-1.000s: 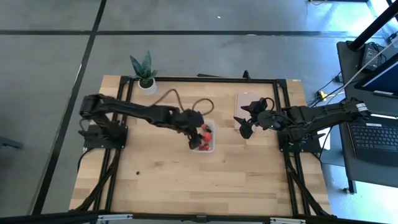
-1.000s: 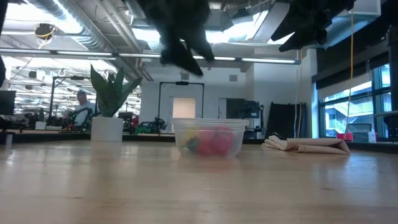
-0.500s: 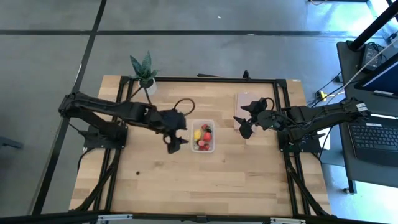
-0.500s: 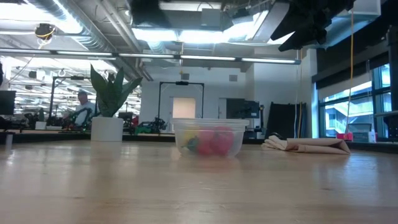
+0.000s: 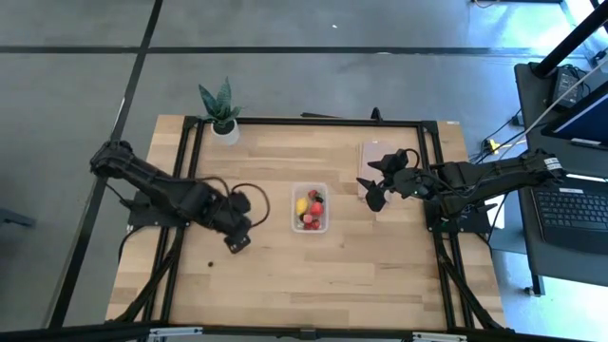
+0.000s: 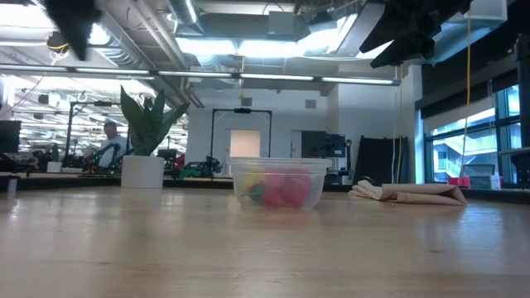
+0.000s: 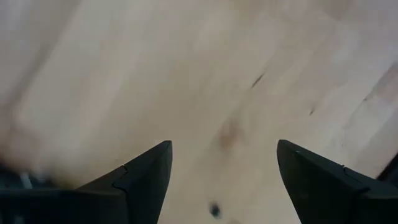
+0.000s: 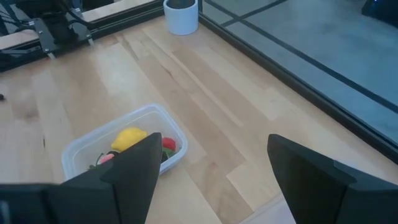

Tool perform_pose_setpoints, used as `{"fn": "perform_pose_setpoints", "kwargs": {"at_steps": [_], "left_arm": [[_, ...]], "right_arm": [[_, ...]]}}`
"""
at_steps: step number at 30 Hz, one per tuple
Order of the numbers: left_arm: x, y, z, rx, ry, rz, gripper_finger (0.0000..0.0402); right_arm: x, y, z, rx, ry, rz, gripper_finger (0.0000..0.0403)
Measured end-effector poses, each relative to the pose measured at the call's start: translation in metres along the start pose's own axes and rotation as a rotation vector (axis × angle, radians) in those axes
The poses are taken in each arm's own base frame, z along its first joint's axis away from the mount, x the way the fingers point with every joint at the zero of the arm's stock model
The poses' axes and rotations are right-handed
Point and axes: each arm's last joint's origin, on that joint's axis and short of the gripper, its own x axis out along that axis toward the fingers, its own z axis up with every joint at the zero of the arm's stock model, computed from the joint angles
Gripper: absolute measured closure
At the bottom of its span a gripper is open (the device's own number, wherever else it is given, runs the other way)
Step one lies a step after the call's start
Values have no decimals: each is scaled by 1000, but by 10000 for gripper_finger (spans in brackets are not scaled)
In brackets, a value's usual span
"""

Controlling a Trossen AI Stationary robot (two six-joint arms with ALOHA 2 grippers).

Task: Pick and placing Produce into tupperware
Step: Put the blue berry into the transparent bin

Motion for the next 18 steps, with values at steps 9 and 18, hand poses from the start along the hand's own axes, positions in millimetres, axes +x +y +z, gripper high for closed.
{"fn": "perform_pose_setpoints", "kwargs": {"at_steps": [9,18], "left_arm": [[-2,-14,-45,-262,129,88,124],[12,-37,-82,-361,216,177,124]], "right_arm": [[0,0,0,52,0,0,109],[0,1,3,70,-24,14,109]]}}
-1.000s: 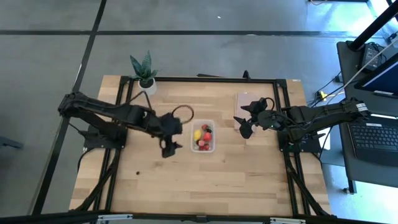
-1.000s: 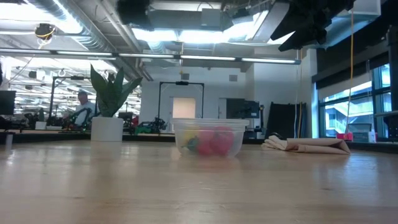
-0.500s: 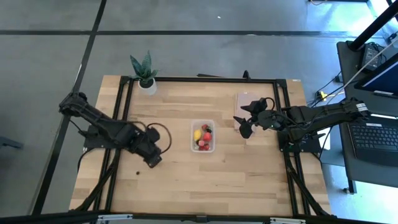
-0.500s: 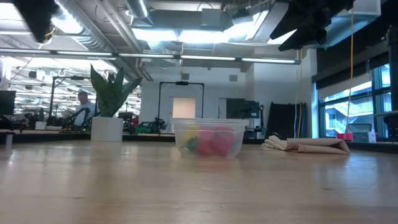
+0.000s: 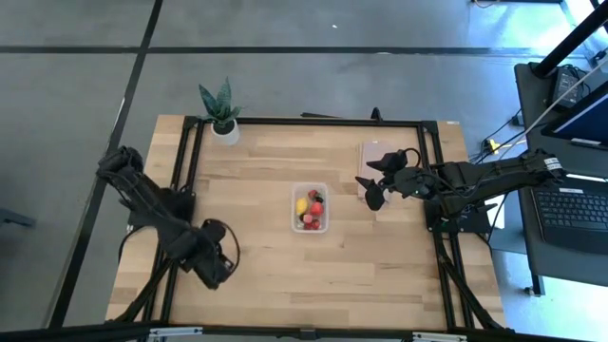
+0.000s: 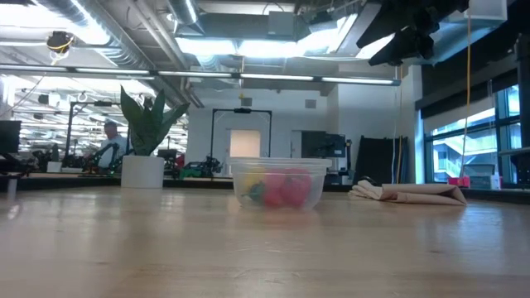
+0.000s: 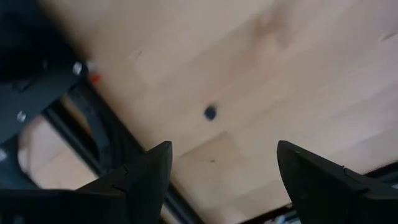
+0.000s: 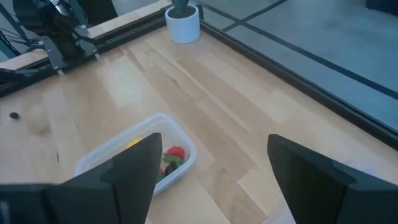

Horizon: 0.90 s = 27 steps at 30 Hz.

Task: Pick and placing Produce into tupperware
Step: Put the blue berry into the transparent bin

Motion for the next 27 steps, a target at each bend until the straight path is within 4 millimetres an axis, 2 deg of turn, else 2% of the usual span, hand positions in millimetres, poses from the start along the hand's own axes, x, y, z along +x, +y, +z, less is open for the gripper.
{"fn": "perform_pose_setpoints", "kwargs": {"at_steps": [6,14,20,27], "left_arm": [[22,-4,-14,3,11,69,124],[68,-4,-16,12,47,12,145],[101,4,-16,-16,101,5,165],[120,8,-14,-41,91,-41,185]], "right_arm": [[0,0,0,4,-3,2,109],[0,1,1,15,-13,8,109],[0,1,1,15,-13,8,109],[0,1,1,15,-13,8,109]]}}
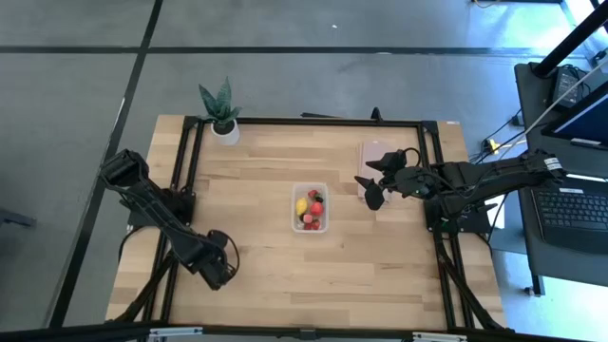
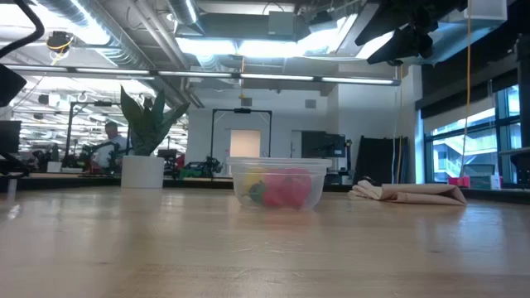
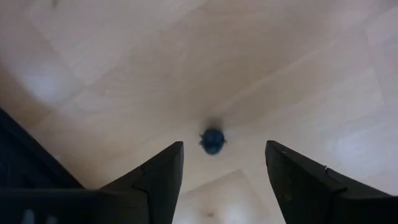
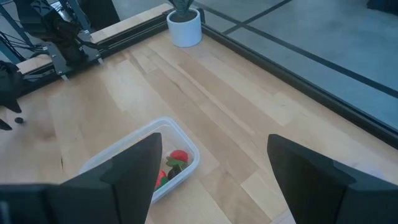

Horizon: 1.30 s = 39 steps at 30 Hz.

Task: Pick and placing Produce into tupperware
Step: Put the blue berry into the transparent bin

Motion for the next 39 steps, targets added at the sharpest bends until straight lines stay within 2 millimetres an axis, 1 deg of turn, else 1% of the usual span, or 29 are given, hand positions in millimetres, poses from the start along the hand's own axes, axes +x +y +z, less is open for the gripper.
{"fn": "perform_pose_setpoints", "kwargs": {"at_steps": [5,13,20,39], "left_arm": [[4,3,2,-13,-9,14,197],[10,5,3,-23,0,-9,218],[11,5,3,-23,-1,-6,242],[11,5,3,-22,-1,-6,343]], "right_arm": [[0,0,0,-1,0,0,109],[0,0,0,-3,0,0,109],[0,0,0,-3,0,-1,109],[0,0,0,-4,1,-1,109]]}}
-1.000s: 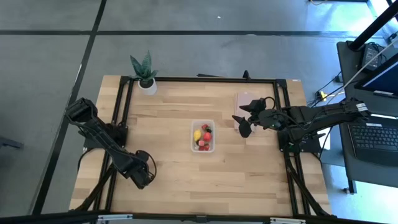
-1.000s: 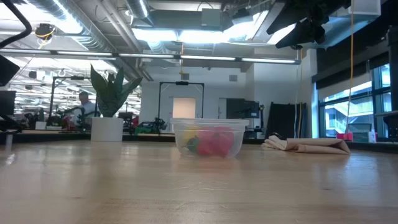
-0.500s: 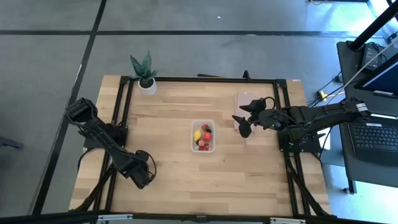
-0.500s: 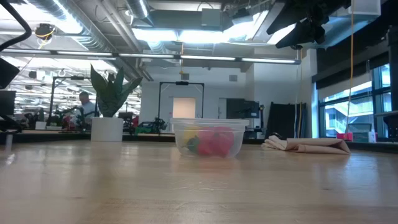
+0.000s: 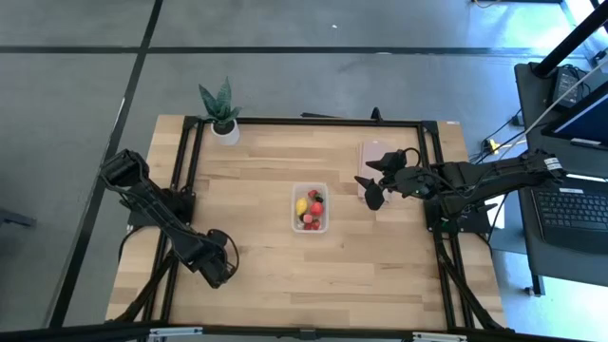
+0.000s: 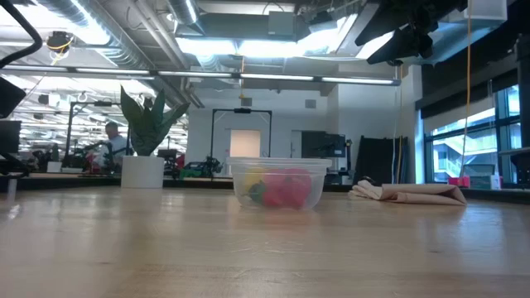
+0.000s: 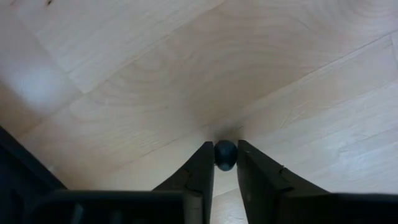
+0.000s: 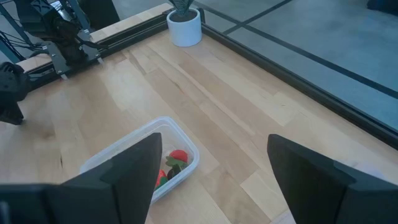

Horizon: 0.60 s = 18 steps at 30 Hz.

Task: Pick and placing Produce into tupperware
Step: Put the blue berry into the transparent bin

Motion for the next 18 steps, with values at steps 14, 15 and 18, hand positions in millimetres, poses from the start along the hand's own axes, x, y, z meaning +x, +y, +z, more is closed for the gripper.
{"fn": "perform_pose_setpoints", "kwargs": {"at_steps": [14,15,18], "left_arm": [[-17,-17,10,82,-32,-93,362],[-21,-21,13,101,-33,-123,363],[-41,-32,24,170,-51,-219,368]], "right_arm": [[0,0,0,-4,0,0,109],[0,0,0,-4,0,0,109],[0,0,0,-4,0,1,109]]}}
